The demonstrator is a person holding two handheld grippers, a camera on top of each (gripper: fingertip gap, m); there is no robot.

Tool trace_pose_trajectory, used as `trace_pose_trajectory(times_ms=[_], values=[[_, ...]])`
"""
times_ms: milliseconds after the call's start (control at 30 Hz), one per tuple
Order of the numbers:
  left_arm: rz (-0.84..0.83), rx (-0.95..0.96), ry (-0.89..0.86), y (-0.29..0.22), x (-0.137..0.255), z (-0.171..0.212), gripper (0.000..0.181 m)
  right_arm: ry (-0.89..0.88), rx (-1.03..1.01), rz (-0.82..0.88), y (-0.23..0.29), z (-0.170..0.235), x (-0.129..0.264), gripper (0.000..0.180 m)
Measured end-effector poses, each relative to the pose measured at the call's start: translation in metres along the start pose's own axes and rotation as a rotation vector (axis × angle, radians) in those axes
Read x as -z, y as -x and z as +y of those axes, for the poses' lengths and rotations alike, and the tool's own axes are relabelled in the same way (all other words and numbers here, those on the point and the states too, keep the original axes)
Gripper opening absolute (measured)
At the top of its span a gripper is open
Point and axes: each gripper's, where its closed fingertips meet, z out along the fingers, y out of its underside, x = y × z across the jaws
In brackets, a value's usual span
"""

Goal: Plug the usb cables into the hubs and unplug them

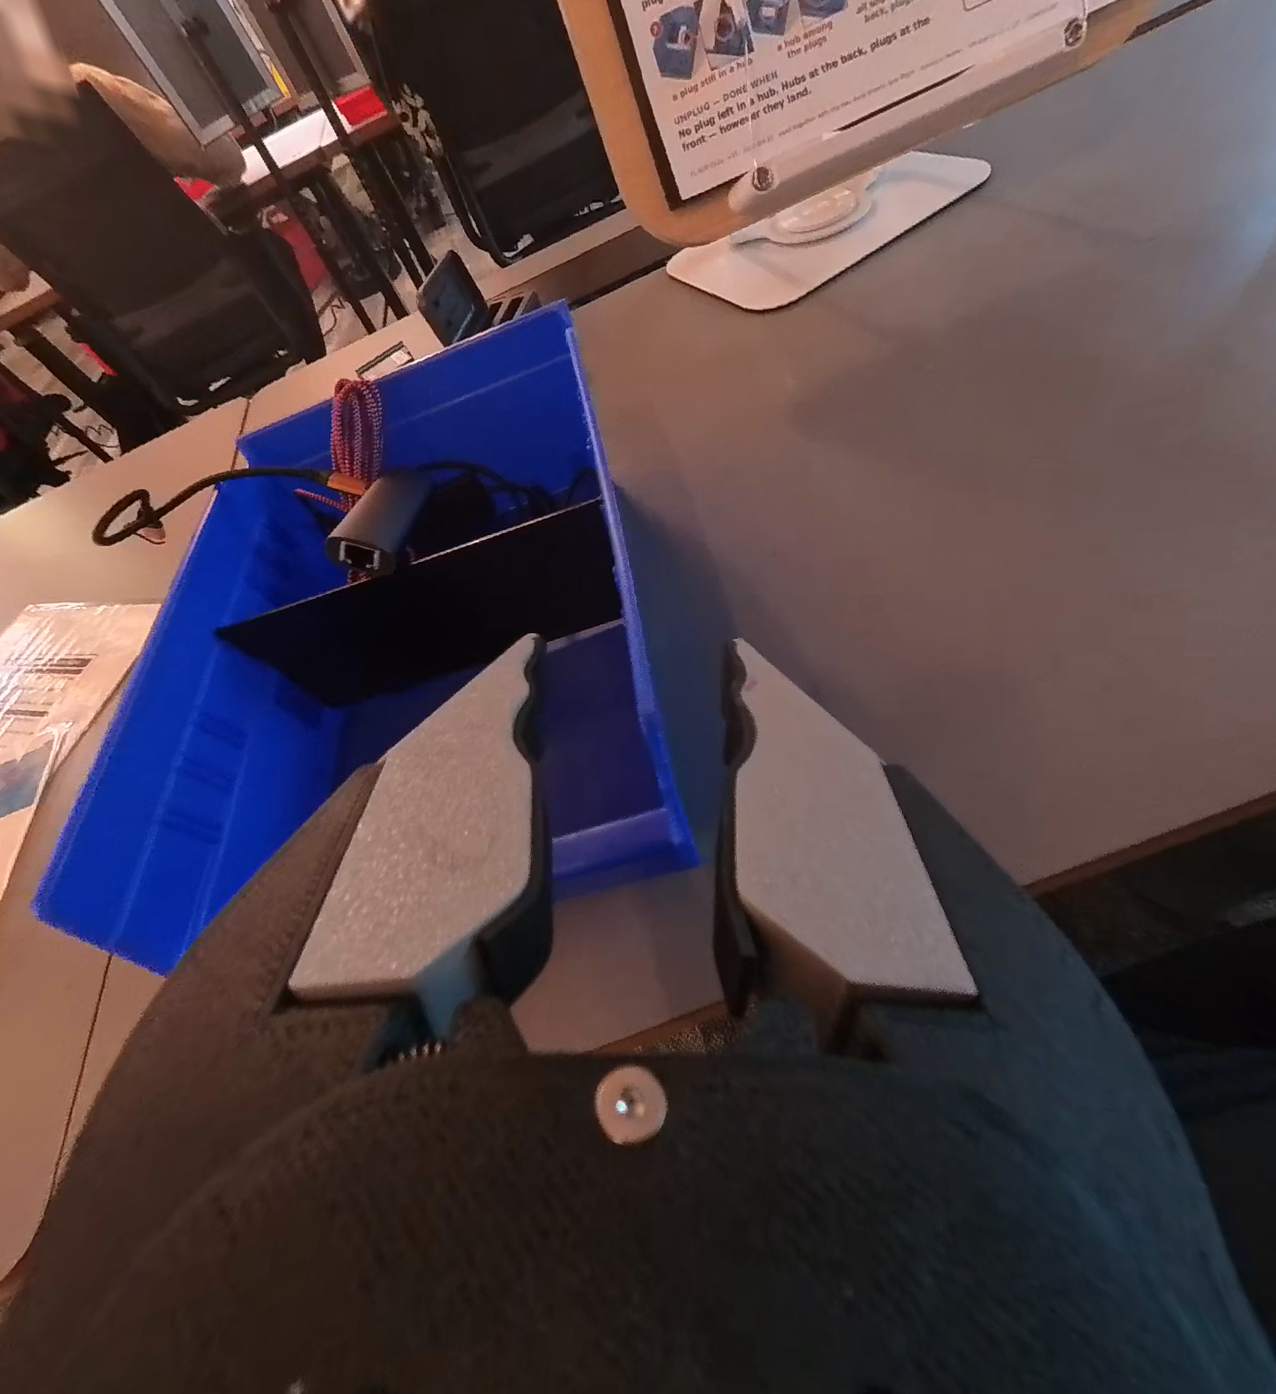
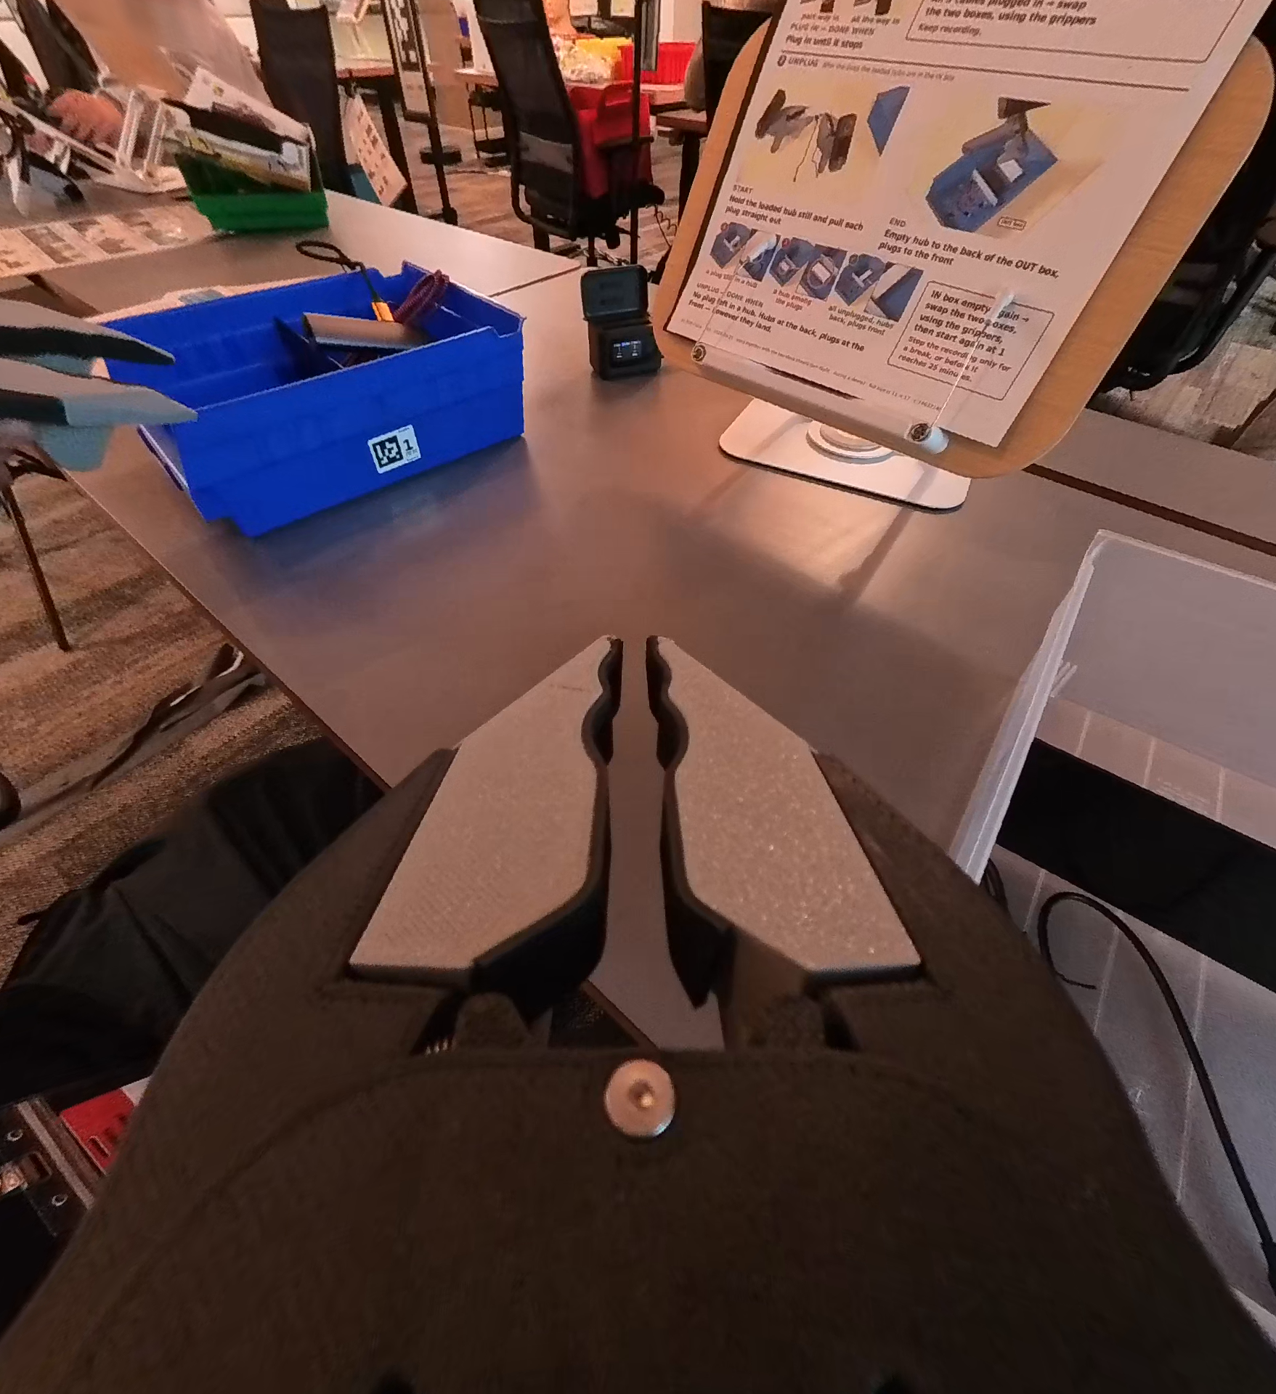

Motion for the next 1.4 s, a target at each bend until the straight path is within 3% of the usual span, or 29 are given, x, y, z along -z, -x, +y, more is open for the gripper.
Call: trace_pose_trajectory(times_ms=[1400], values=[[0.019, -0.025, 0.031, -0.012, -0.008, 0.005, 0.049, 0.003, 0.042, -0.014, 0.011, -0.004, 0.004, 0.002]])
